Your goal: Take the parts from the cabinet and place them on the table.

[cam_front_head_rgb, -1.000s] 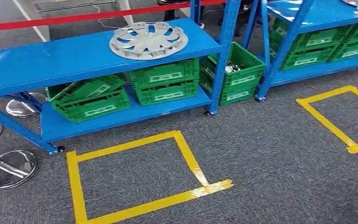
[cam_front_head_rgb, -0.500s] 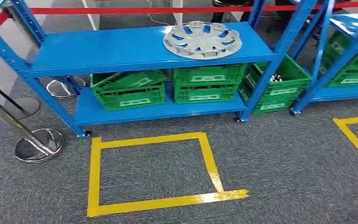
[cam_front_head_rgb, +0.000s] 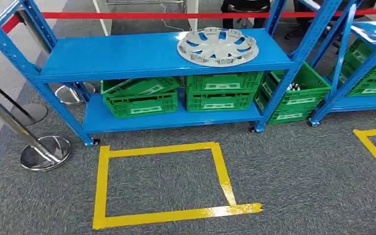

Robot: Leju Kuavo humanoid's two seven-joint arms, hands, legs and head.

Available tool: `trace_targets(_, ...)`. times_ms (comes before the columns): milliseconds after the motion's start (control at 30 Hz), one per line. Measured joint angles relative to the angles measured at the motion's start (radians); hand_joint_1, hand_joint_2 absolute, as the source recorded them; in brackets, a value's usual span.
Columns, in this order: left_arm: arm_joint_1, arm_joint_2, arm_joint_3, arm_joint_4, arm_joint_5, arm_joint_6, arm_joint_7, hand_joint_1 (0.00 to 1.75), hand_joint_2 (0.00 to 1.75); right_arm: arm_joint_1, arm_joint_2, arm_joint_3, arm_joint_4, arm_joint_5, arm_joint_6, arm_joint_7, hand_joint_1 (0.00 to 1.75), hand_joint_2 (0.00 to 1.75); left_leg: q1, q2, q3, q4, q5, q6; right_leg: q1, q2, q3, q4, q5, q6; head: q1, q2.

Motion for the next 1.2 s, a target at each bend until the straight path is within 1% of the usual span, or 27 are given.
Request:
trace_targets(33,-0.001,-0.003,0.0,0.0,0.0,0.0,0.0,0.0,0.0,0.001,0.0,0.0,0.0,0.0,0.004,0.0,0.0,0.0,0.001,-0.003,0.0,0.0,0.001,-0.002,-0.002,0.005,-0.048,0.079,-0.033,0.005,0.003,0.0)
trace_targets(67,0.0,-0.004,0.0,0.0,-0.001,0.0,0.002,0.0,0.0,0.004,0.0,0.0,0.0,0.0,0.006,0.0,0.0,0.0,0.001,-0.005,0.001,0.001,-0.001,-0.004,-0.004,0.006,-0.089,0.14,-0.049,0.0,0.002,0.0)
trace_targets(100,0.001,-0.005,0.0,0.0,-0.002,0.0,0.005,0.0,0.0,0.006,0.0,0.0,0.0,0.0,0.007,-0.002,0.0,0.0,0.004,-0.009,0.002,0.001,-0.004,-0.009,-0.004,0.006,-0.114,0.166,-0.047,-0.004,0.003,0.0)
trace_targets(133,0.002,-0.006,0.0,0.0,-0.002,0.0,0.006,0.0,0.0,0.009,-0.001,-0.001,0.0,0.0,0.007,-0.001,0.0,0.0,0.009,-0.014,0.008,0.003,-0.009,-0.018,-0.007,0.006,-0.12,0.146,-0.018,-0.011,0.002,0.0)
trace_targets(167,0.002,-0.006,0.0,0.0,-0.003,0.0,0.007,0.0,0.0,0.01,-0.003,-0.001,0.0,0.0,0.008,-0.002,0.0,0.0,0.016,-0.017,0.014,0.005,-0.014,-0.026,-0.012,0.006,-0.104,0.094,0.023,0.001,0.003,0.0)
trace_targets(233,0.001,-0.005,0.0,0.0,-0.005,-0.001,0.008,0.0,0.0,0.012,-0.005,-0.002,0.0,0.0,0.011,-0.002,0.0,0.0,0.031,-0.023,0.025,0.018,-0.032,-0.053,-0.028,0.008,-0.038,-0.081,0.127,0.018,0.005,0.0)
trace_targets(267,-0.001,-0.001,0.0,0.0,-0.005,-0.001,0.008,0.0,0.0,0.013,-0.002,-0.002,0.002,0.0,0.015,-0.002,0.0,0.0,0.025,-0.025,0.025,0.029,-0.041,-0.068,-0.018,0.022,-0.039,-0.086,0.089,0.025,0.015,0.0)
trace_targets(300,-0.003,-0.001,0.0,0.0,-0.005,-0.001,0.008,0.0,0.0,0.01,-0.003,-0.002,0.002,0.0,0.017,-0.003,0.0,0.0,0.025,-0.027,0.014,0.04,-0.046,-0.073,-0.017,0.019,-0.04,-0.089,0.059,-0.014,0.022,0.0)
trace_targets(333,-0.004,-0.001,0.0,0.0,-0.007,-0.001,0.008,0.0,0.0,0.014,-0.004,-0.002,0.002,0.0,0.02,-0.002,0.0,0.0,0.026,-0.027,0.012,0.042,-0.054,-0.077,-0.019,0.02,-0.036,-0.081,0.076,-0.027,0.014,0.0)
trace_targets(433,-0.003,-0.001,0.0,0.0,-0.01,-0.001,0.009,0.0,0.0,0.016,-0.004,-0.003,0.002,0.001,0.024,-0.003,0.0,0.0,0.031,-0.026,0.012,0.065,-0.051,-0.091,-0.018,0.017,-0.028,-0.069,0.072,-0.044,-0.002,0.0)
trace_targets(500,-0.007,-0.003,0.0,0.0,-0.01,-0.005,0.013,0.0,0.0,0.014,-0.004,-0.003,0.002,0.001,0.026,-0.003,0.0,0.0,0.029,-0.024,-0.065,0.202,-0.082,-0.092,-0.012,0.01,-0.017,-0.072,0.067,-0.052,-0.008,0.0)
trace_targets(567,-0.007,-0.003,0.0,0.0,-0.008,-0.008,0.023,0.0,0.0,0.014,-0.004,-0.003,0.002,0.002,0.03,-0.001,0.0,0.0,0.024,-0.024,-0.146,0.328,-0.149,-0.089,-0.003,0.009,-0.008,-0.075,0.057,-0.061,-0.008,0.0)
trace_targets(600,-0.005,-0.003,0.0,0.0,-0.008,-0.008,0.026,0.0,0.0,0.014,-0.004,-0.004,0.002,0.002,0.031,0.0,0.0,0.0,0.019,-0.024,-0.173,0.354,-0.169,-0.081,0.002,0.01,-0.002,-0.075,0.051,-0.066,-0.009,0.0)
trace_targets(633,-0.003,-0.003,0.0,0.0,-0.008,-0.011,0.027,0.0,0.0,0.015,-0.004,-0.004,0.002,0.002,0.032,0.0,0.0,0.0,0.012,-0.024,-0.178,0.341,-0.155,-0.072,0.009,0.012,0.006,-0.076,0.045,-0.069,-0.011,0.0)
trace_targets(667,-0.002,-0.003,0.0,0.0,-0.008,-0.012,0.027,0.0,0.0,0.015,-0.004,-0.004,0.002,0.002,0.034,0.0,0.0,0.0,0.004,-0.024,-0.17,0.299,-0.117,-0.057,0.016,0.013,0.016,-0.076,0.038,-0.072,-0.011,0.0)
trace_targets(700,-0.002,-0.004,0.0,0.0,-0.009,-0.014,0.027,0.0,0.0,0.014,-0.004,-0.004,0.002,0.002,0.034,0.0,0.0,0.0,-0.006,-0.025,-0.153,0.236,-0.064,-0.037,0.023,0.013,0.026,-0.077,0.031,-0.075,-0.013,0.0)
trace_targets(733,-0.002,-0.004,0.0,0.0,-0.01,-0.014,0.027,0.0,0.0,0.014,-0.004,-0.004,0.002,0.002,0.036,0.0,0.0,0.0,-0.024,-0.025,-0.125,0.144,0.011,-0.007,0.03,0.012,0.039,-0.08,0.022,-0.078,-0.013,0.0)
trace_targets(767,-0.003,0.007,0.0,0.0,-0.011,-0.015,0.027,0.0,0.0,0.017,0.003,-0.004,0.005,0.002,0.04,0.001,0.0,0.0,-0.039,-0.02,-0.114,0.116,0.022,0.025,0.024,0.009,0.032,-0.084,0.016,-0.08,-0.002,0.0)
trace_targets(800,-0.004,0.001,0.0,0.0,-0.011,-0.016,0.028,0.0,0.0,0.013,0.0,-0.005,0.004,0.0,0.04,0.002,0.0,0.0,-0.038,-0.019,-0.117,0.108,-0.006,0.032,0.027,0.013,0.044,-0.087,0.012,-0.076,0.008,0.0)
trace_targets(833,-0.004,0.002,0.0,0.0,-0.012,-0.014,0.029,0.0,0.0,0.011,0.0,-0.005,0.005,0.002,0.044,0.003,0.0,0.0,-0.044,-0.019,-0.107,0.09,0.011,0.027,0.02,0.006,0.032,-0.088,0.013,-0.072,-0.001,0.0)
trace_targets(900,-0.002,0.002,0.0,0.0,-0.011,-0.015,0.032,0.0,0.0,0.011,0.002,-0.005,0.005,0.002,0.045,0.004,0.0,0.0,-0.047,-0.022,-0.095,0.075,0.022,0.03,0.018,0.004,0.046,-0.105,0.01,-0.064,-0.006,0.0)
trace_targets(933,-0.001,0.002,0.0,0.0,-0.012,-0.015,0.034,0.0,0.0,0.01,0.002,-0.005,0.003,0.002,0.044,0.005,0.0,0.0,-0.03,-0.021,-0.067,0.039,0.033,0.021,0.022,0.004,0.062,-0.108,0.0,-0.063,-0.006,0.0)
trace_targets(967,-0.002,0.001,0.0,0.0,-0.012,-0.016,0.035,0.0,0.0,0.009,0.001,-0.006,0.003,0.002,0.044,0.005,0.0,0.0,-0.029,-0.02,-0.055,0.026,0.033,0.017,0.024,0.006,0.056,-0.086,-0.013,-0.056,-0.002,0.0)
trace_targets(1067,-0.008,-0.006,0.0,0.0,-0.012,-0.019,0.036,0.0,0.0,0.006,-0.002,-0.007,0.003,0.0,0.045,0.006,0.0,0.0,-0.024,-0.02,-0.05,0.024,0.024,0.012,0.013,0.008,-0.072,0.119,-0.098,-0.036,-0.001,0.0)
trace_targets(1100,-0.008,-0.008,0.0,0.0,-0.012,-0.018,0.037,0.0,0.0,0.007,-0.003,-0.008,0.003,0.0,0.044,0.006,0.0,1.75,-0.024,-0.02,-0.048,0.025,0.02,0.009,0.009,0.008,-0.11,0.169,-0.106,-0.029,-0.002,0.0)
trace_targets(1133,-0.008,-0.008,0.0,0.0,-0.013,-0.018,0.039,0.0,0.0,0.006,-0.005,-0.01,0.003,-0.002,0.044,0.006,0.0,1.75,-0.021,-0.02,-0.044,0.027,0.015,0.005,0.006,0.007,-0.128,0.174,-0.083,-0.023,-0.002,0.0)
trace_targets(1200,-0.006,-0.008,0.0,0.0,-0.015,-0.018,0.039,0.0,0.0,0.007,-0.008,-0.015,0.003,0.0,0.044,0.006,0.0,1.75,-0.016,-0.021,-0.034,0.036,0.001,-0.004,0.001,0.006,-0.095,0.061,0.017,-0.014,-0.002,0.0)
